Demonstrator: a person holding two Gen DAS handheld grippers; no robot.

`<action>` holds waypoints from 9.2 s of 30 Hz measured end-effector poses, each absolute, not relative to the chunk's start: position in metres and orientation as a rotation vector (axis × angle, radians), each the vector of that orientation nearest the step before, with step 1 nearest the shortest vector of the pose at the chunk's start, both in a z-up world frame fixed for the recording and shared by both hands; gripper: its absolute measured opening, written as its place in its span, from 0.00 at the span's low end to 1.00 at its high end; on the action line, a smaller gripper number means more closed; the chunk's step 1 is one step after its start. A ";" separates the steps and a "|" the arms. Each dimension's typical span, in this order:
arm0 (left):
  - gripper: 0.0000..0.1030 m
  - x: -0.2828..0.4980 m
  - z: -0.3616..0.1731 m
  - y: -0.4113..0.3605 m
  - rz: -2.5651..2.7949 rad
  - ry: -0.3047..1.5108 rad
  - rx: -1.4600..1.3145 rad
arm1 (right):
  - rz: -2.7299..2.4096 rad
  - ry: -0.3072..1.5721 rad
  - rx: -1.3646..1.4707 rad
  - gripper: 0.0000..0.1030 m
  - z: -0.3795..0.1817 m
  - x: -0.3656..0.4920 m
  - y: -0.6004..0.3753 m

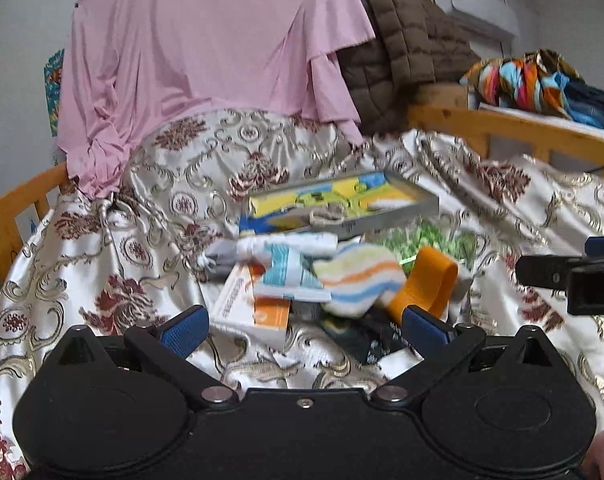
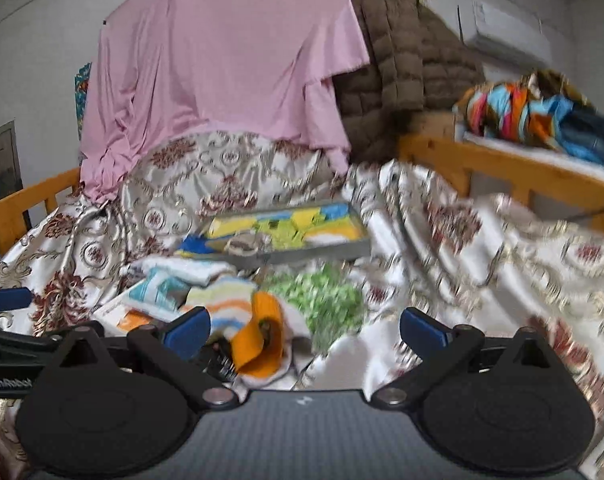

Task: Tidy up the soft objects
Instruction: 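Lift both tools away from the tray back toward the pile, then grasp the striped towel with the left tool while the right tool grasps the orange strip, then place the striped towel and orange strip into the frog tray and open both tools, then lift both tools away from the tray back toward the pile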

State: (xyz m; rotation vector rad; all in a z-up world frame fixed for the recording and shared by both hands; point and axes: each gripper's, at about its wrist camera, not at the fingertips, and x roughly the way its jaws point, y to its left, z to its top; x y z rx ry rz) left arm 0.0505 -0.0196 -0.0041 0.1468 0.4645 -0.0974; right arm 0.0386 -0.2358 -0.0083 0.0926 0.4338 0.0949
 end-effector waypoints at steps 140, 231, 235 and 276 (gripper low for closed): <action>0.67 0.301 -0.072 -0.020 -0.507 0.886 -0.261 | 0.406 0.408 -0.318 0.09 -0.098 0.160 -0.182; 0.14 0.493 -0.065 -0.054 -0.376 0.678 -0.327 | 0.167 0.621 -0.051 0.15 -0.044 0.490 -0.251; 0.17 0.491 -0.062 -0.059 -0.373 0.691 -0.291 | 0.159 0.625 -0.058 0.29 -0.048 0.488 -0.253; 0.99 0.257 0.122 -0.014 -0.163 0.397 -0.247 | 0.214 0.375 -0.036 1.00 0.143 0.275 -0.264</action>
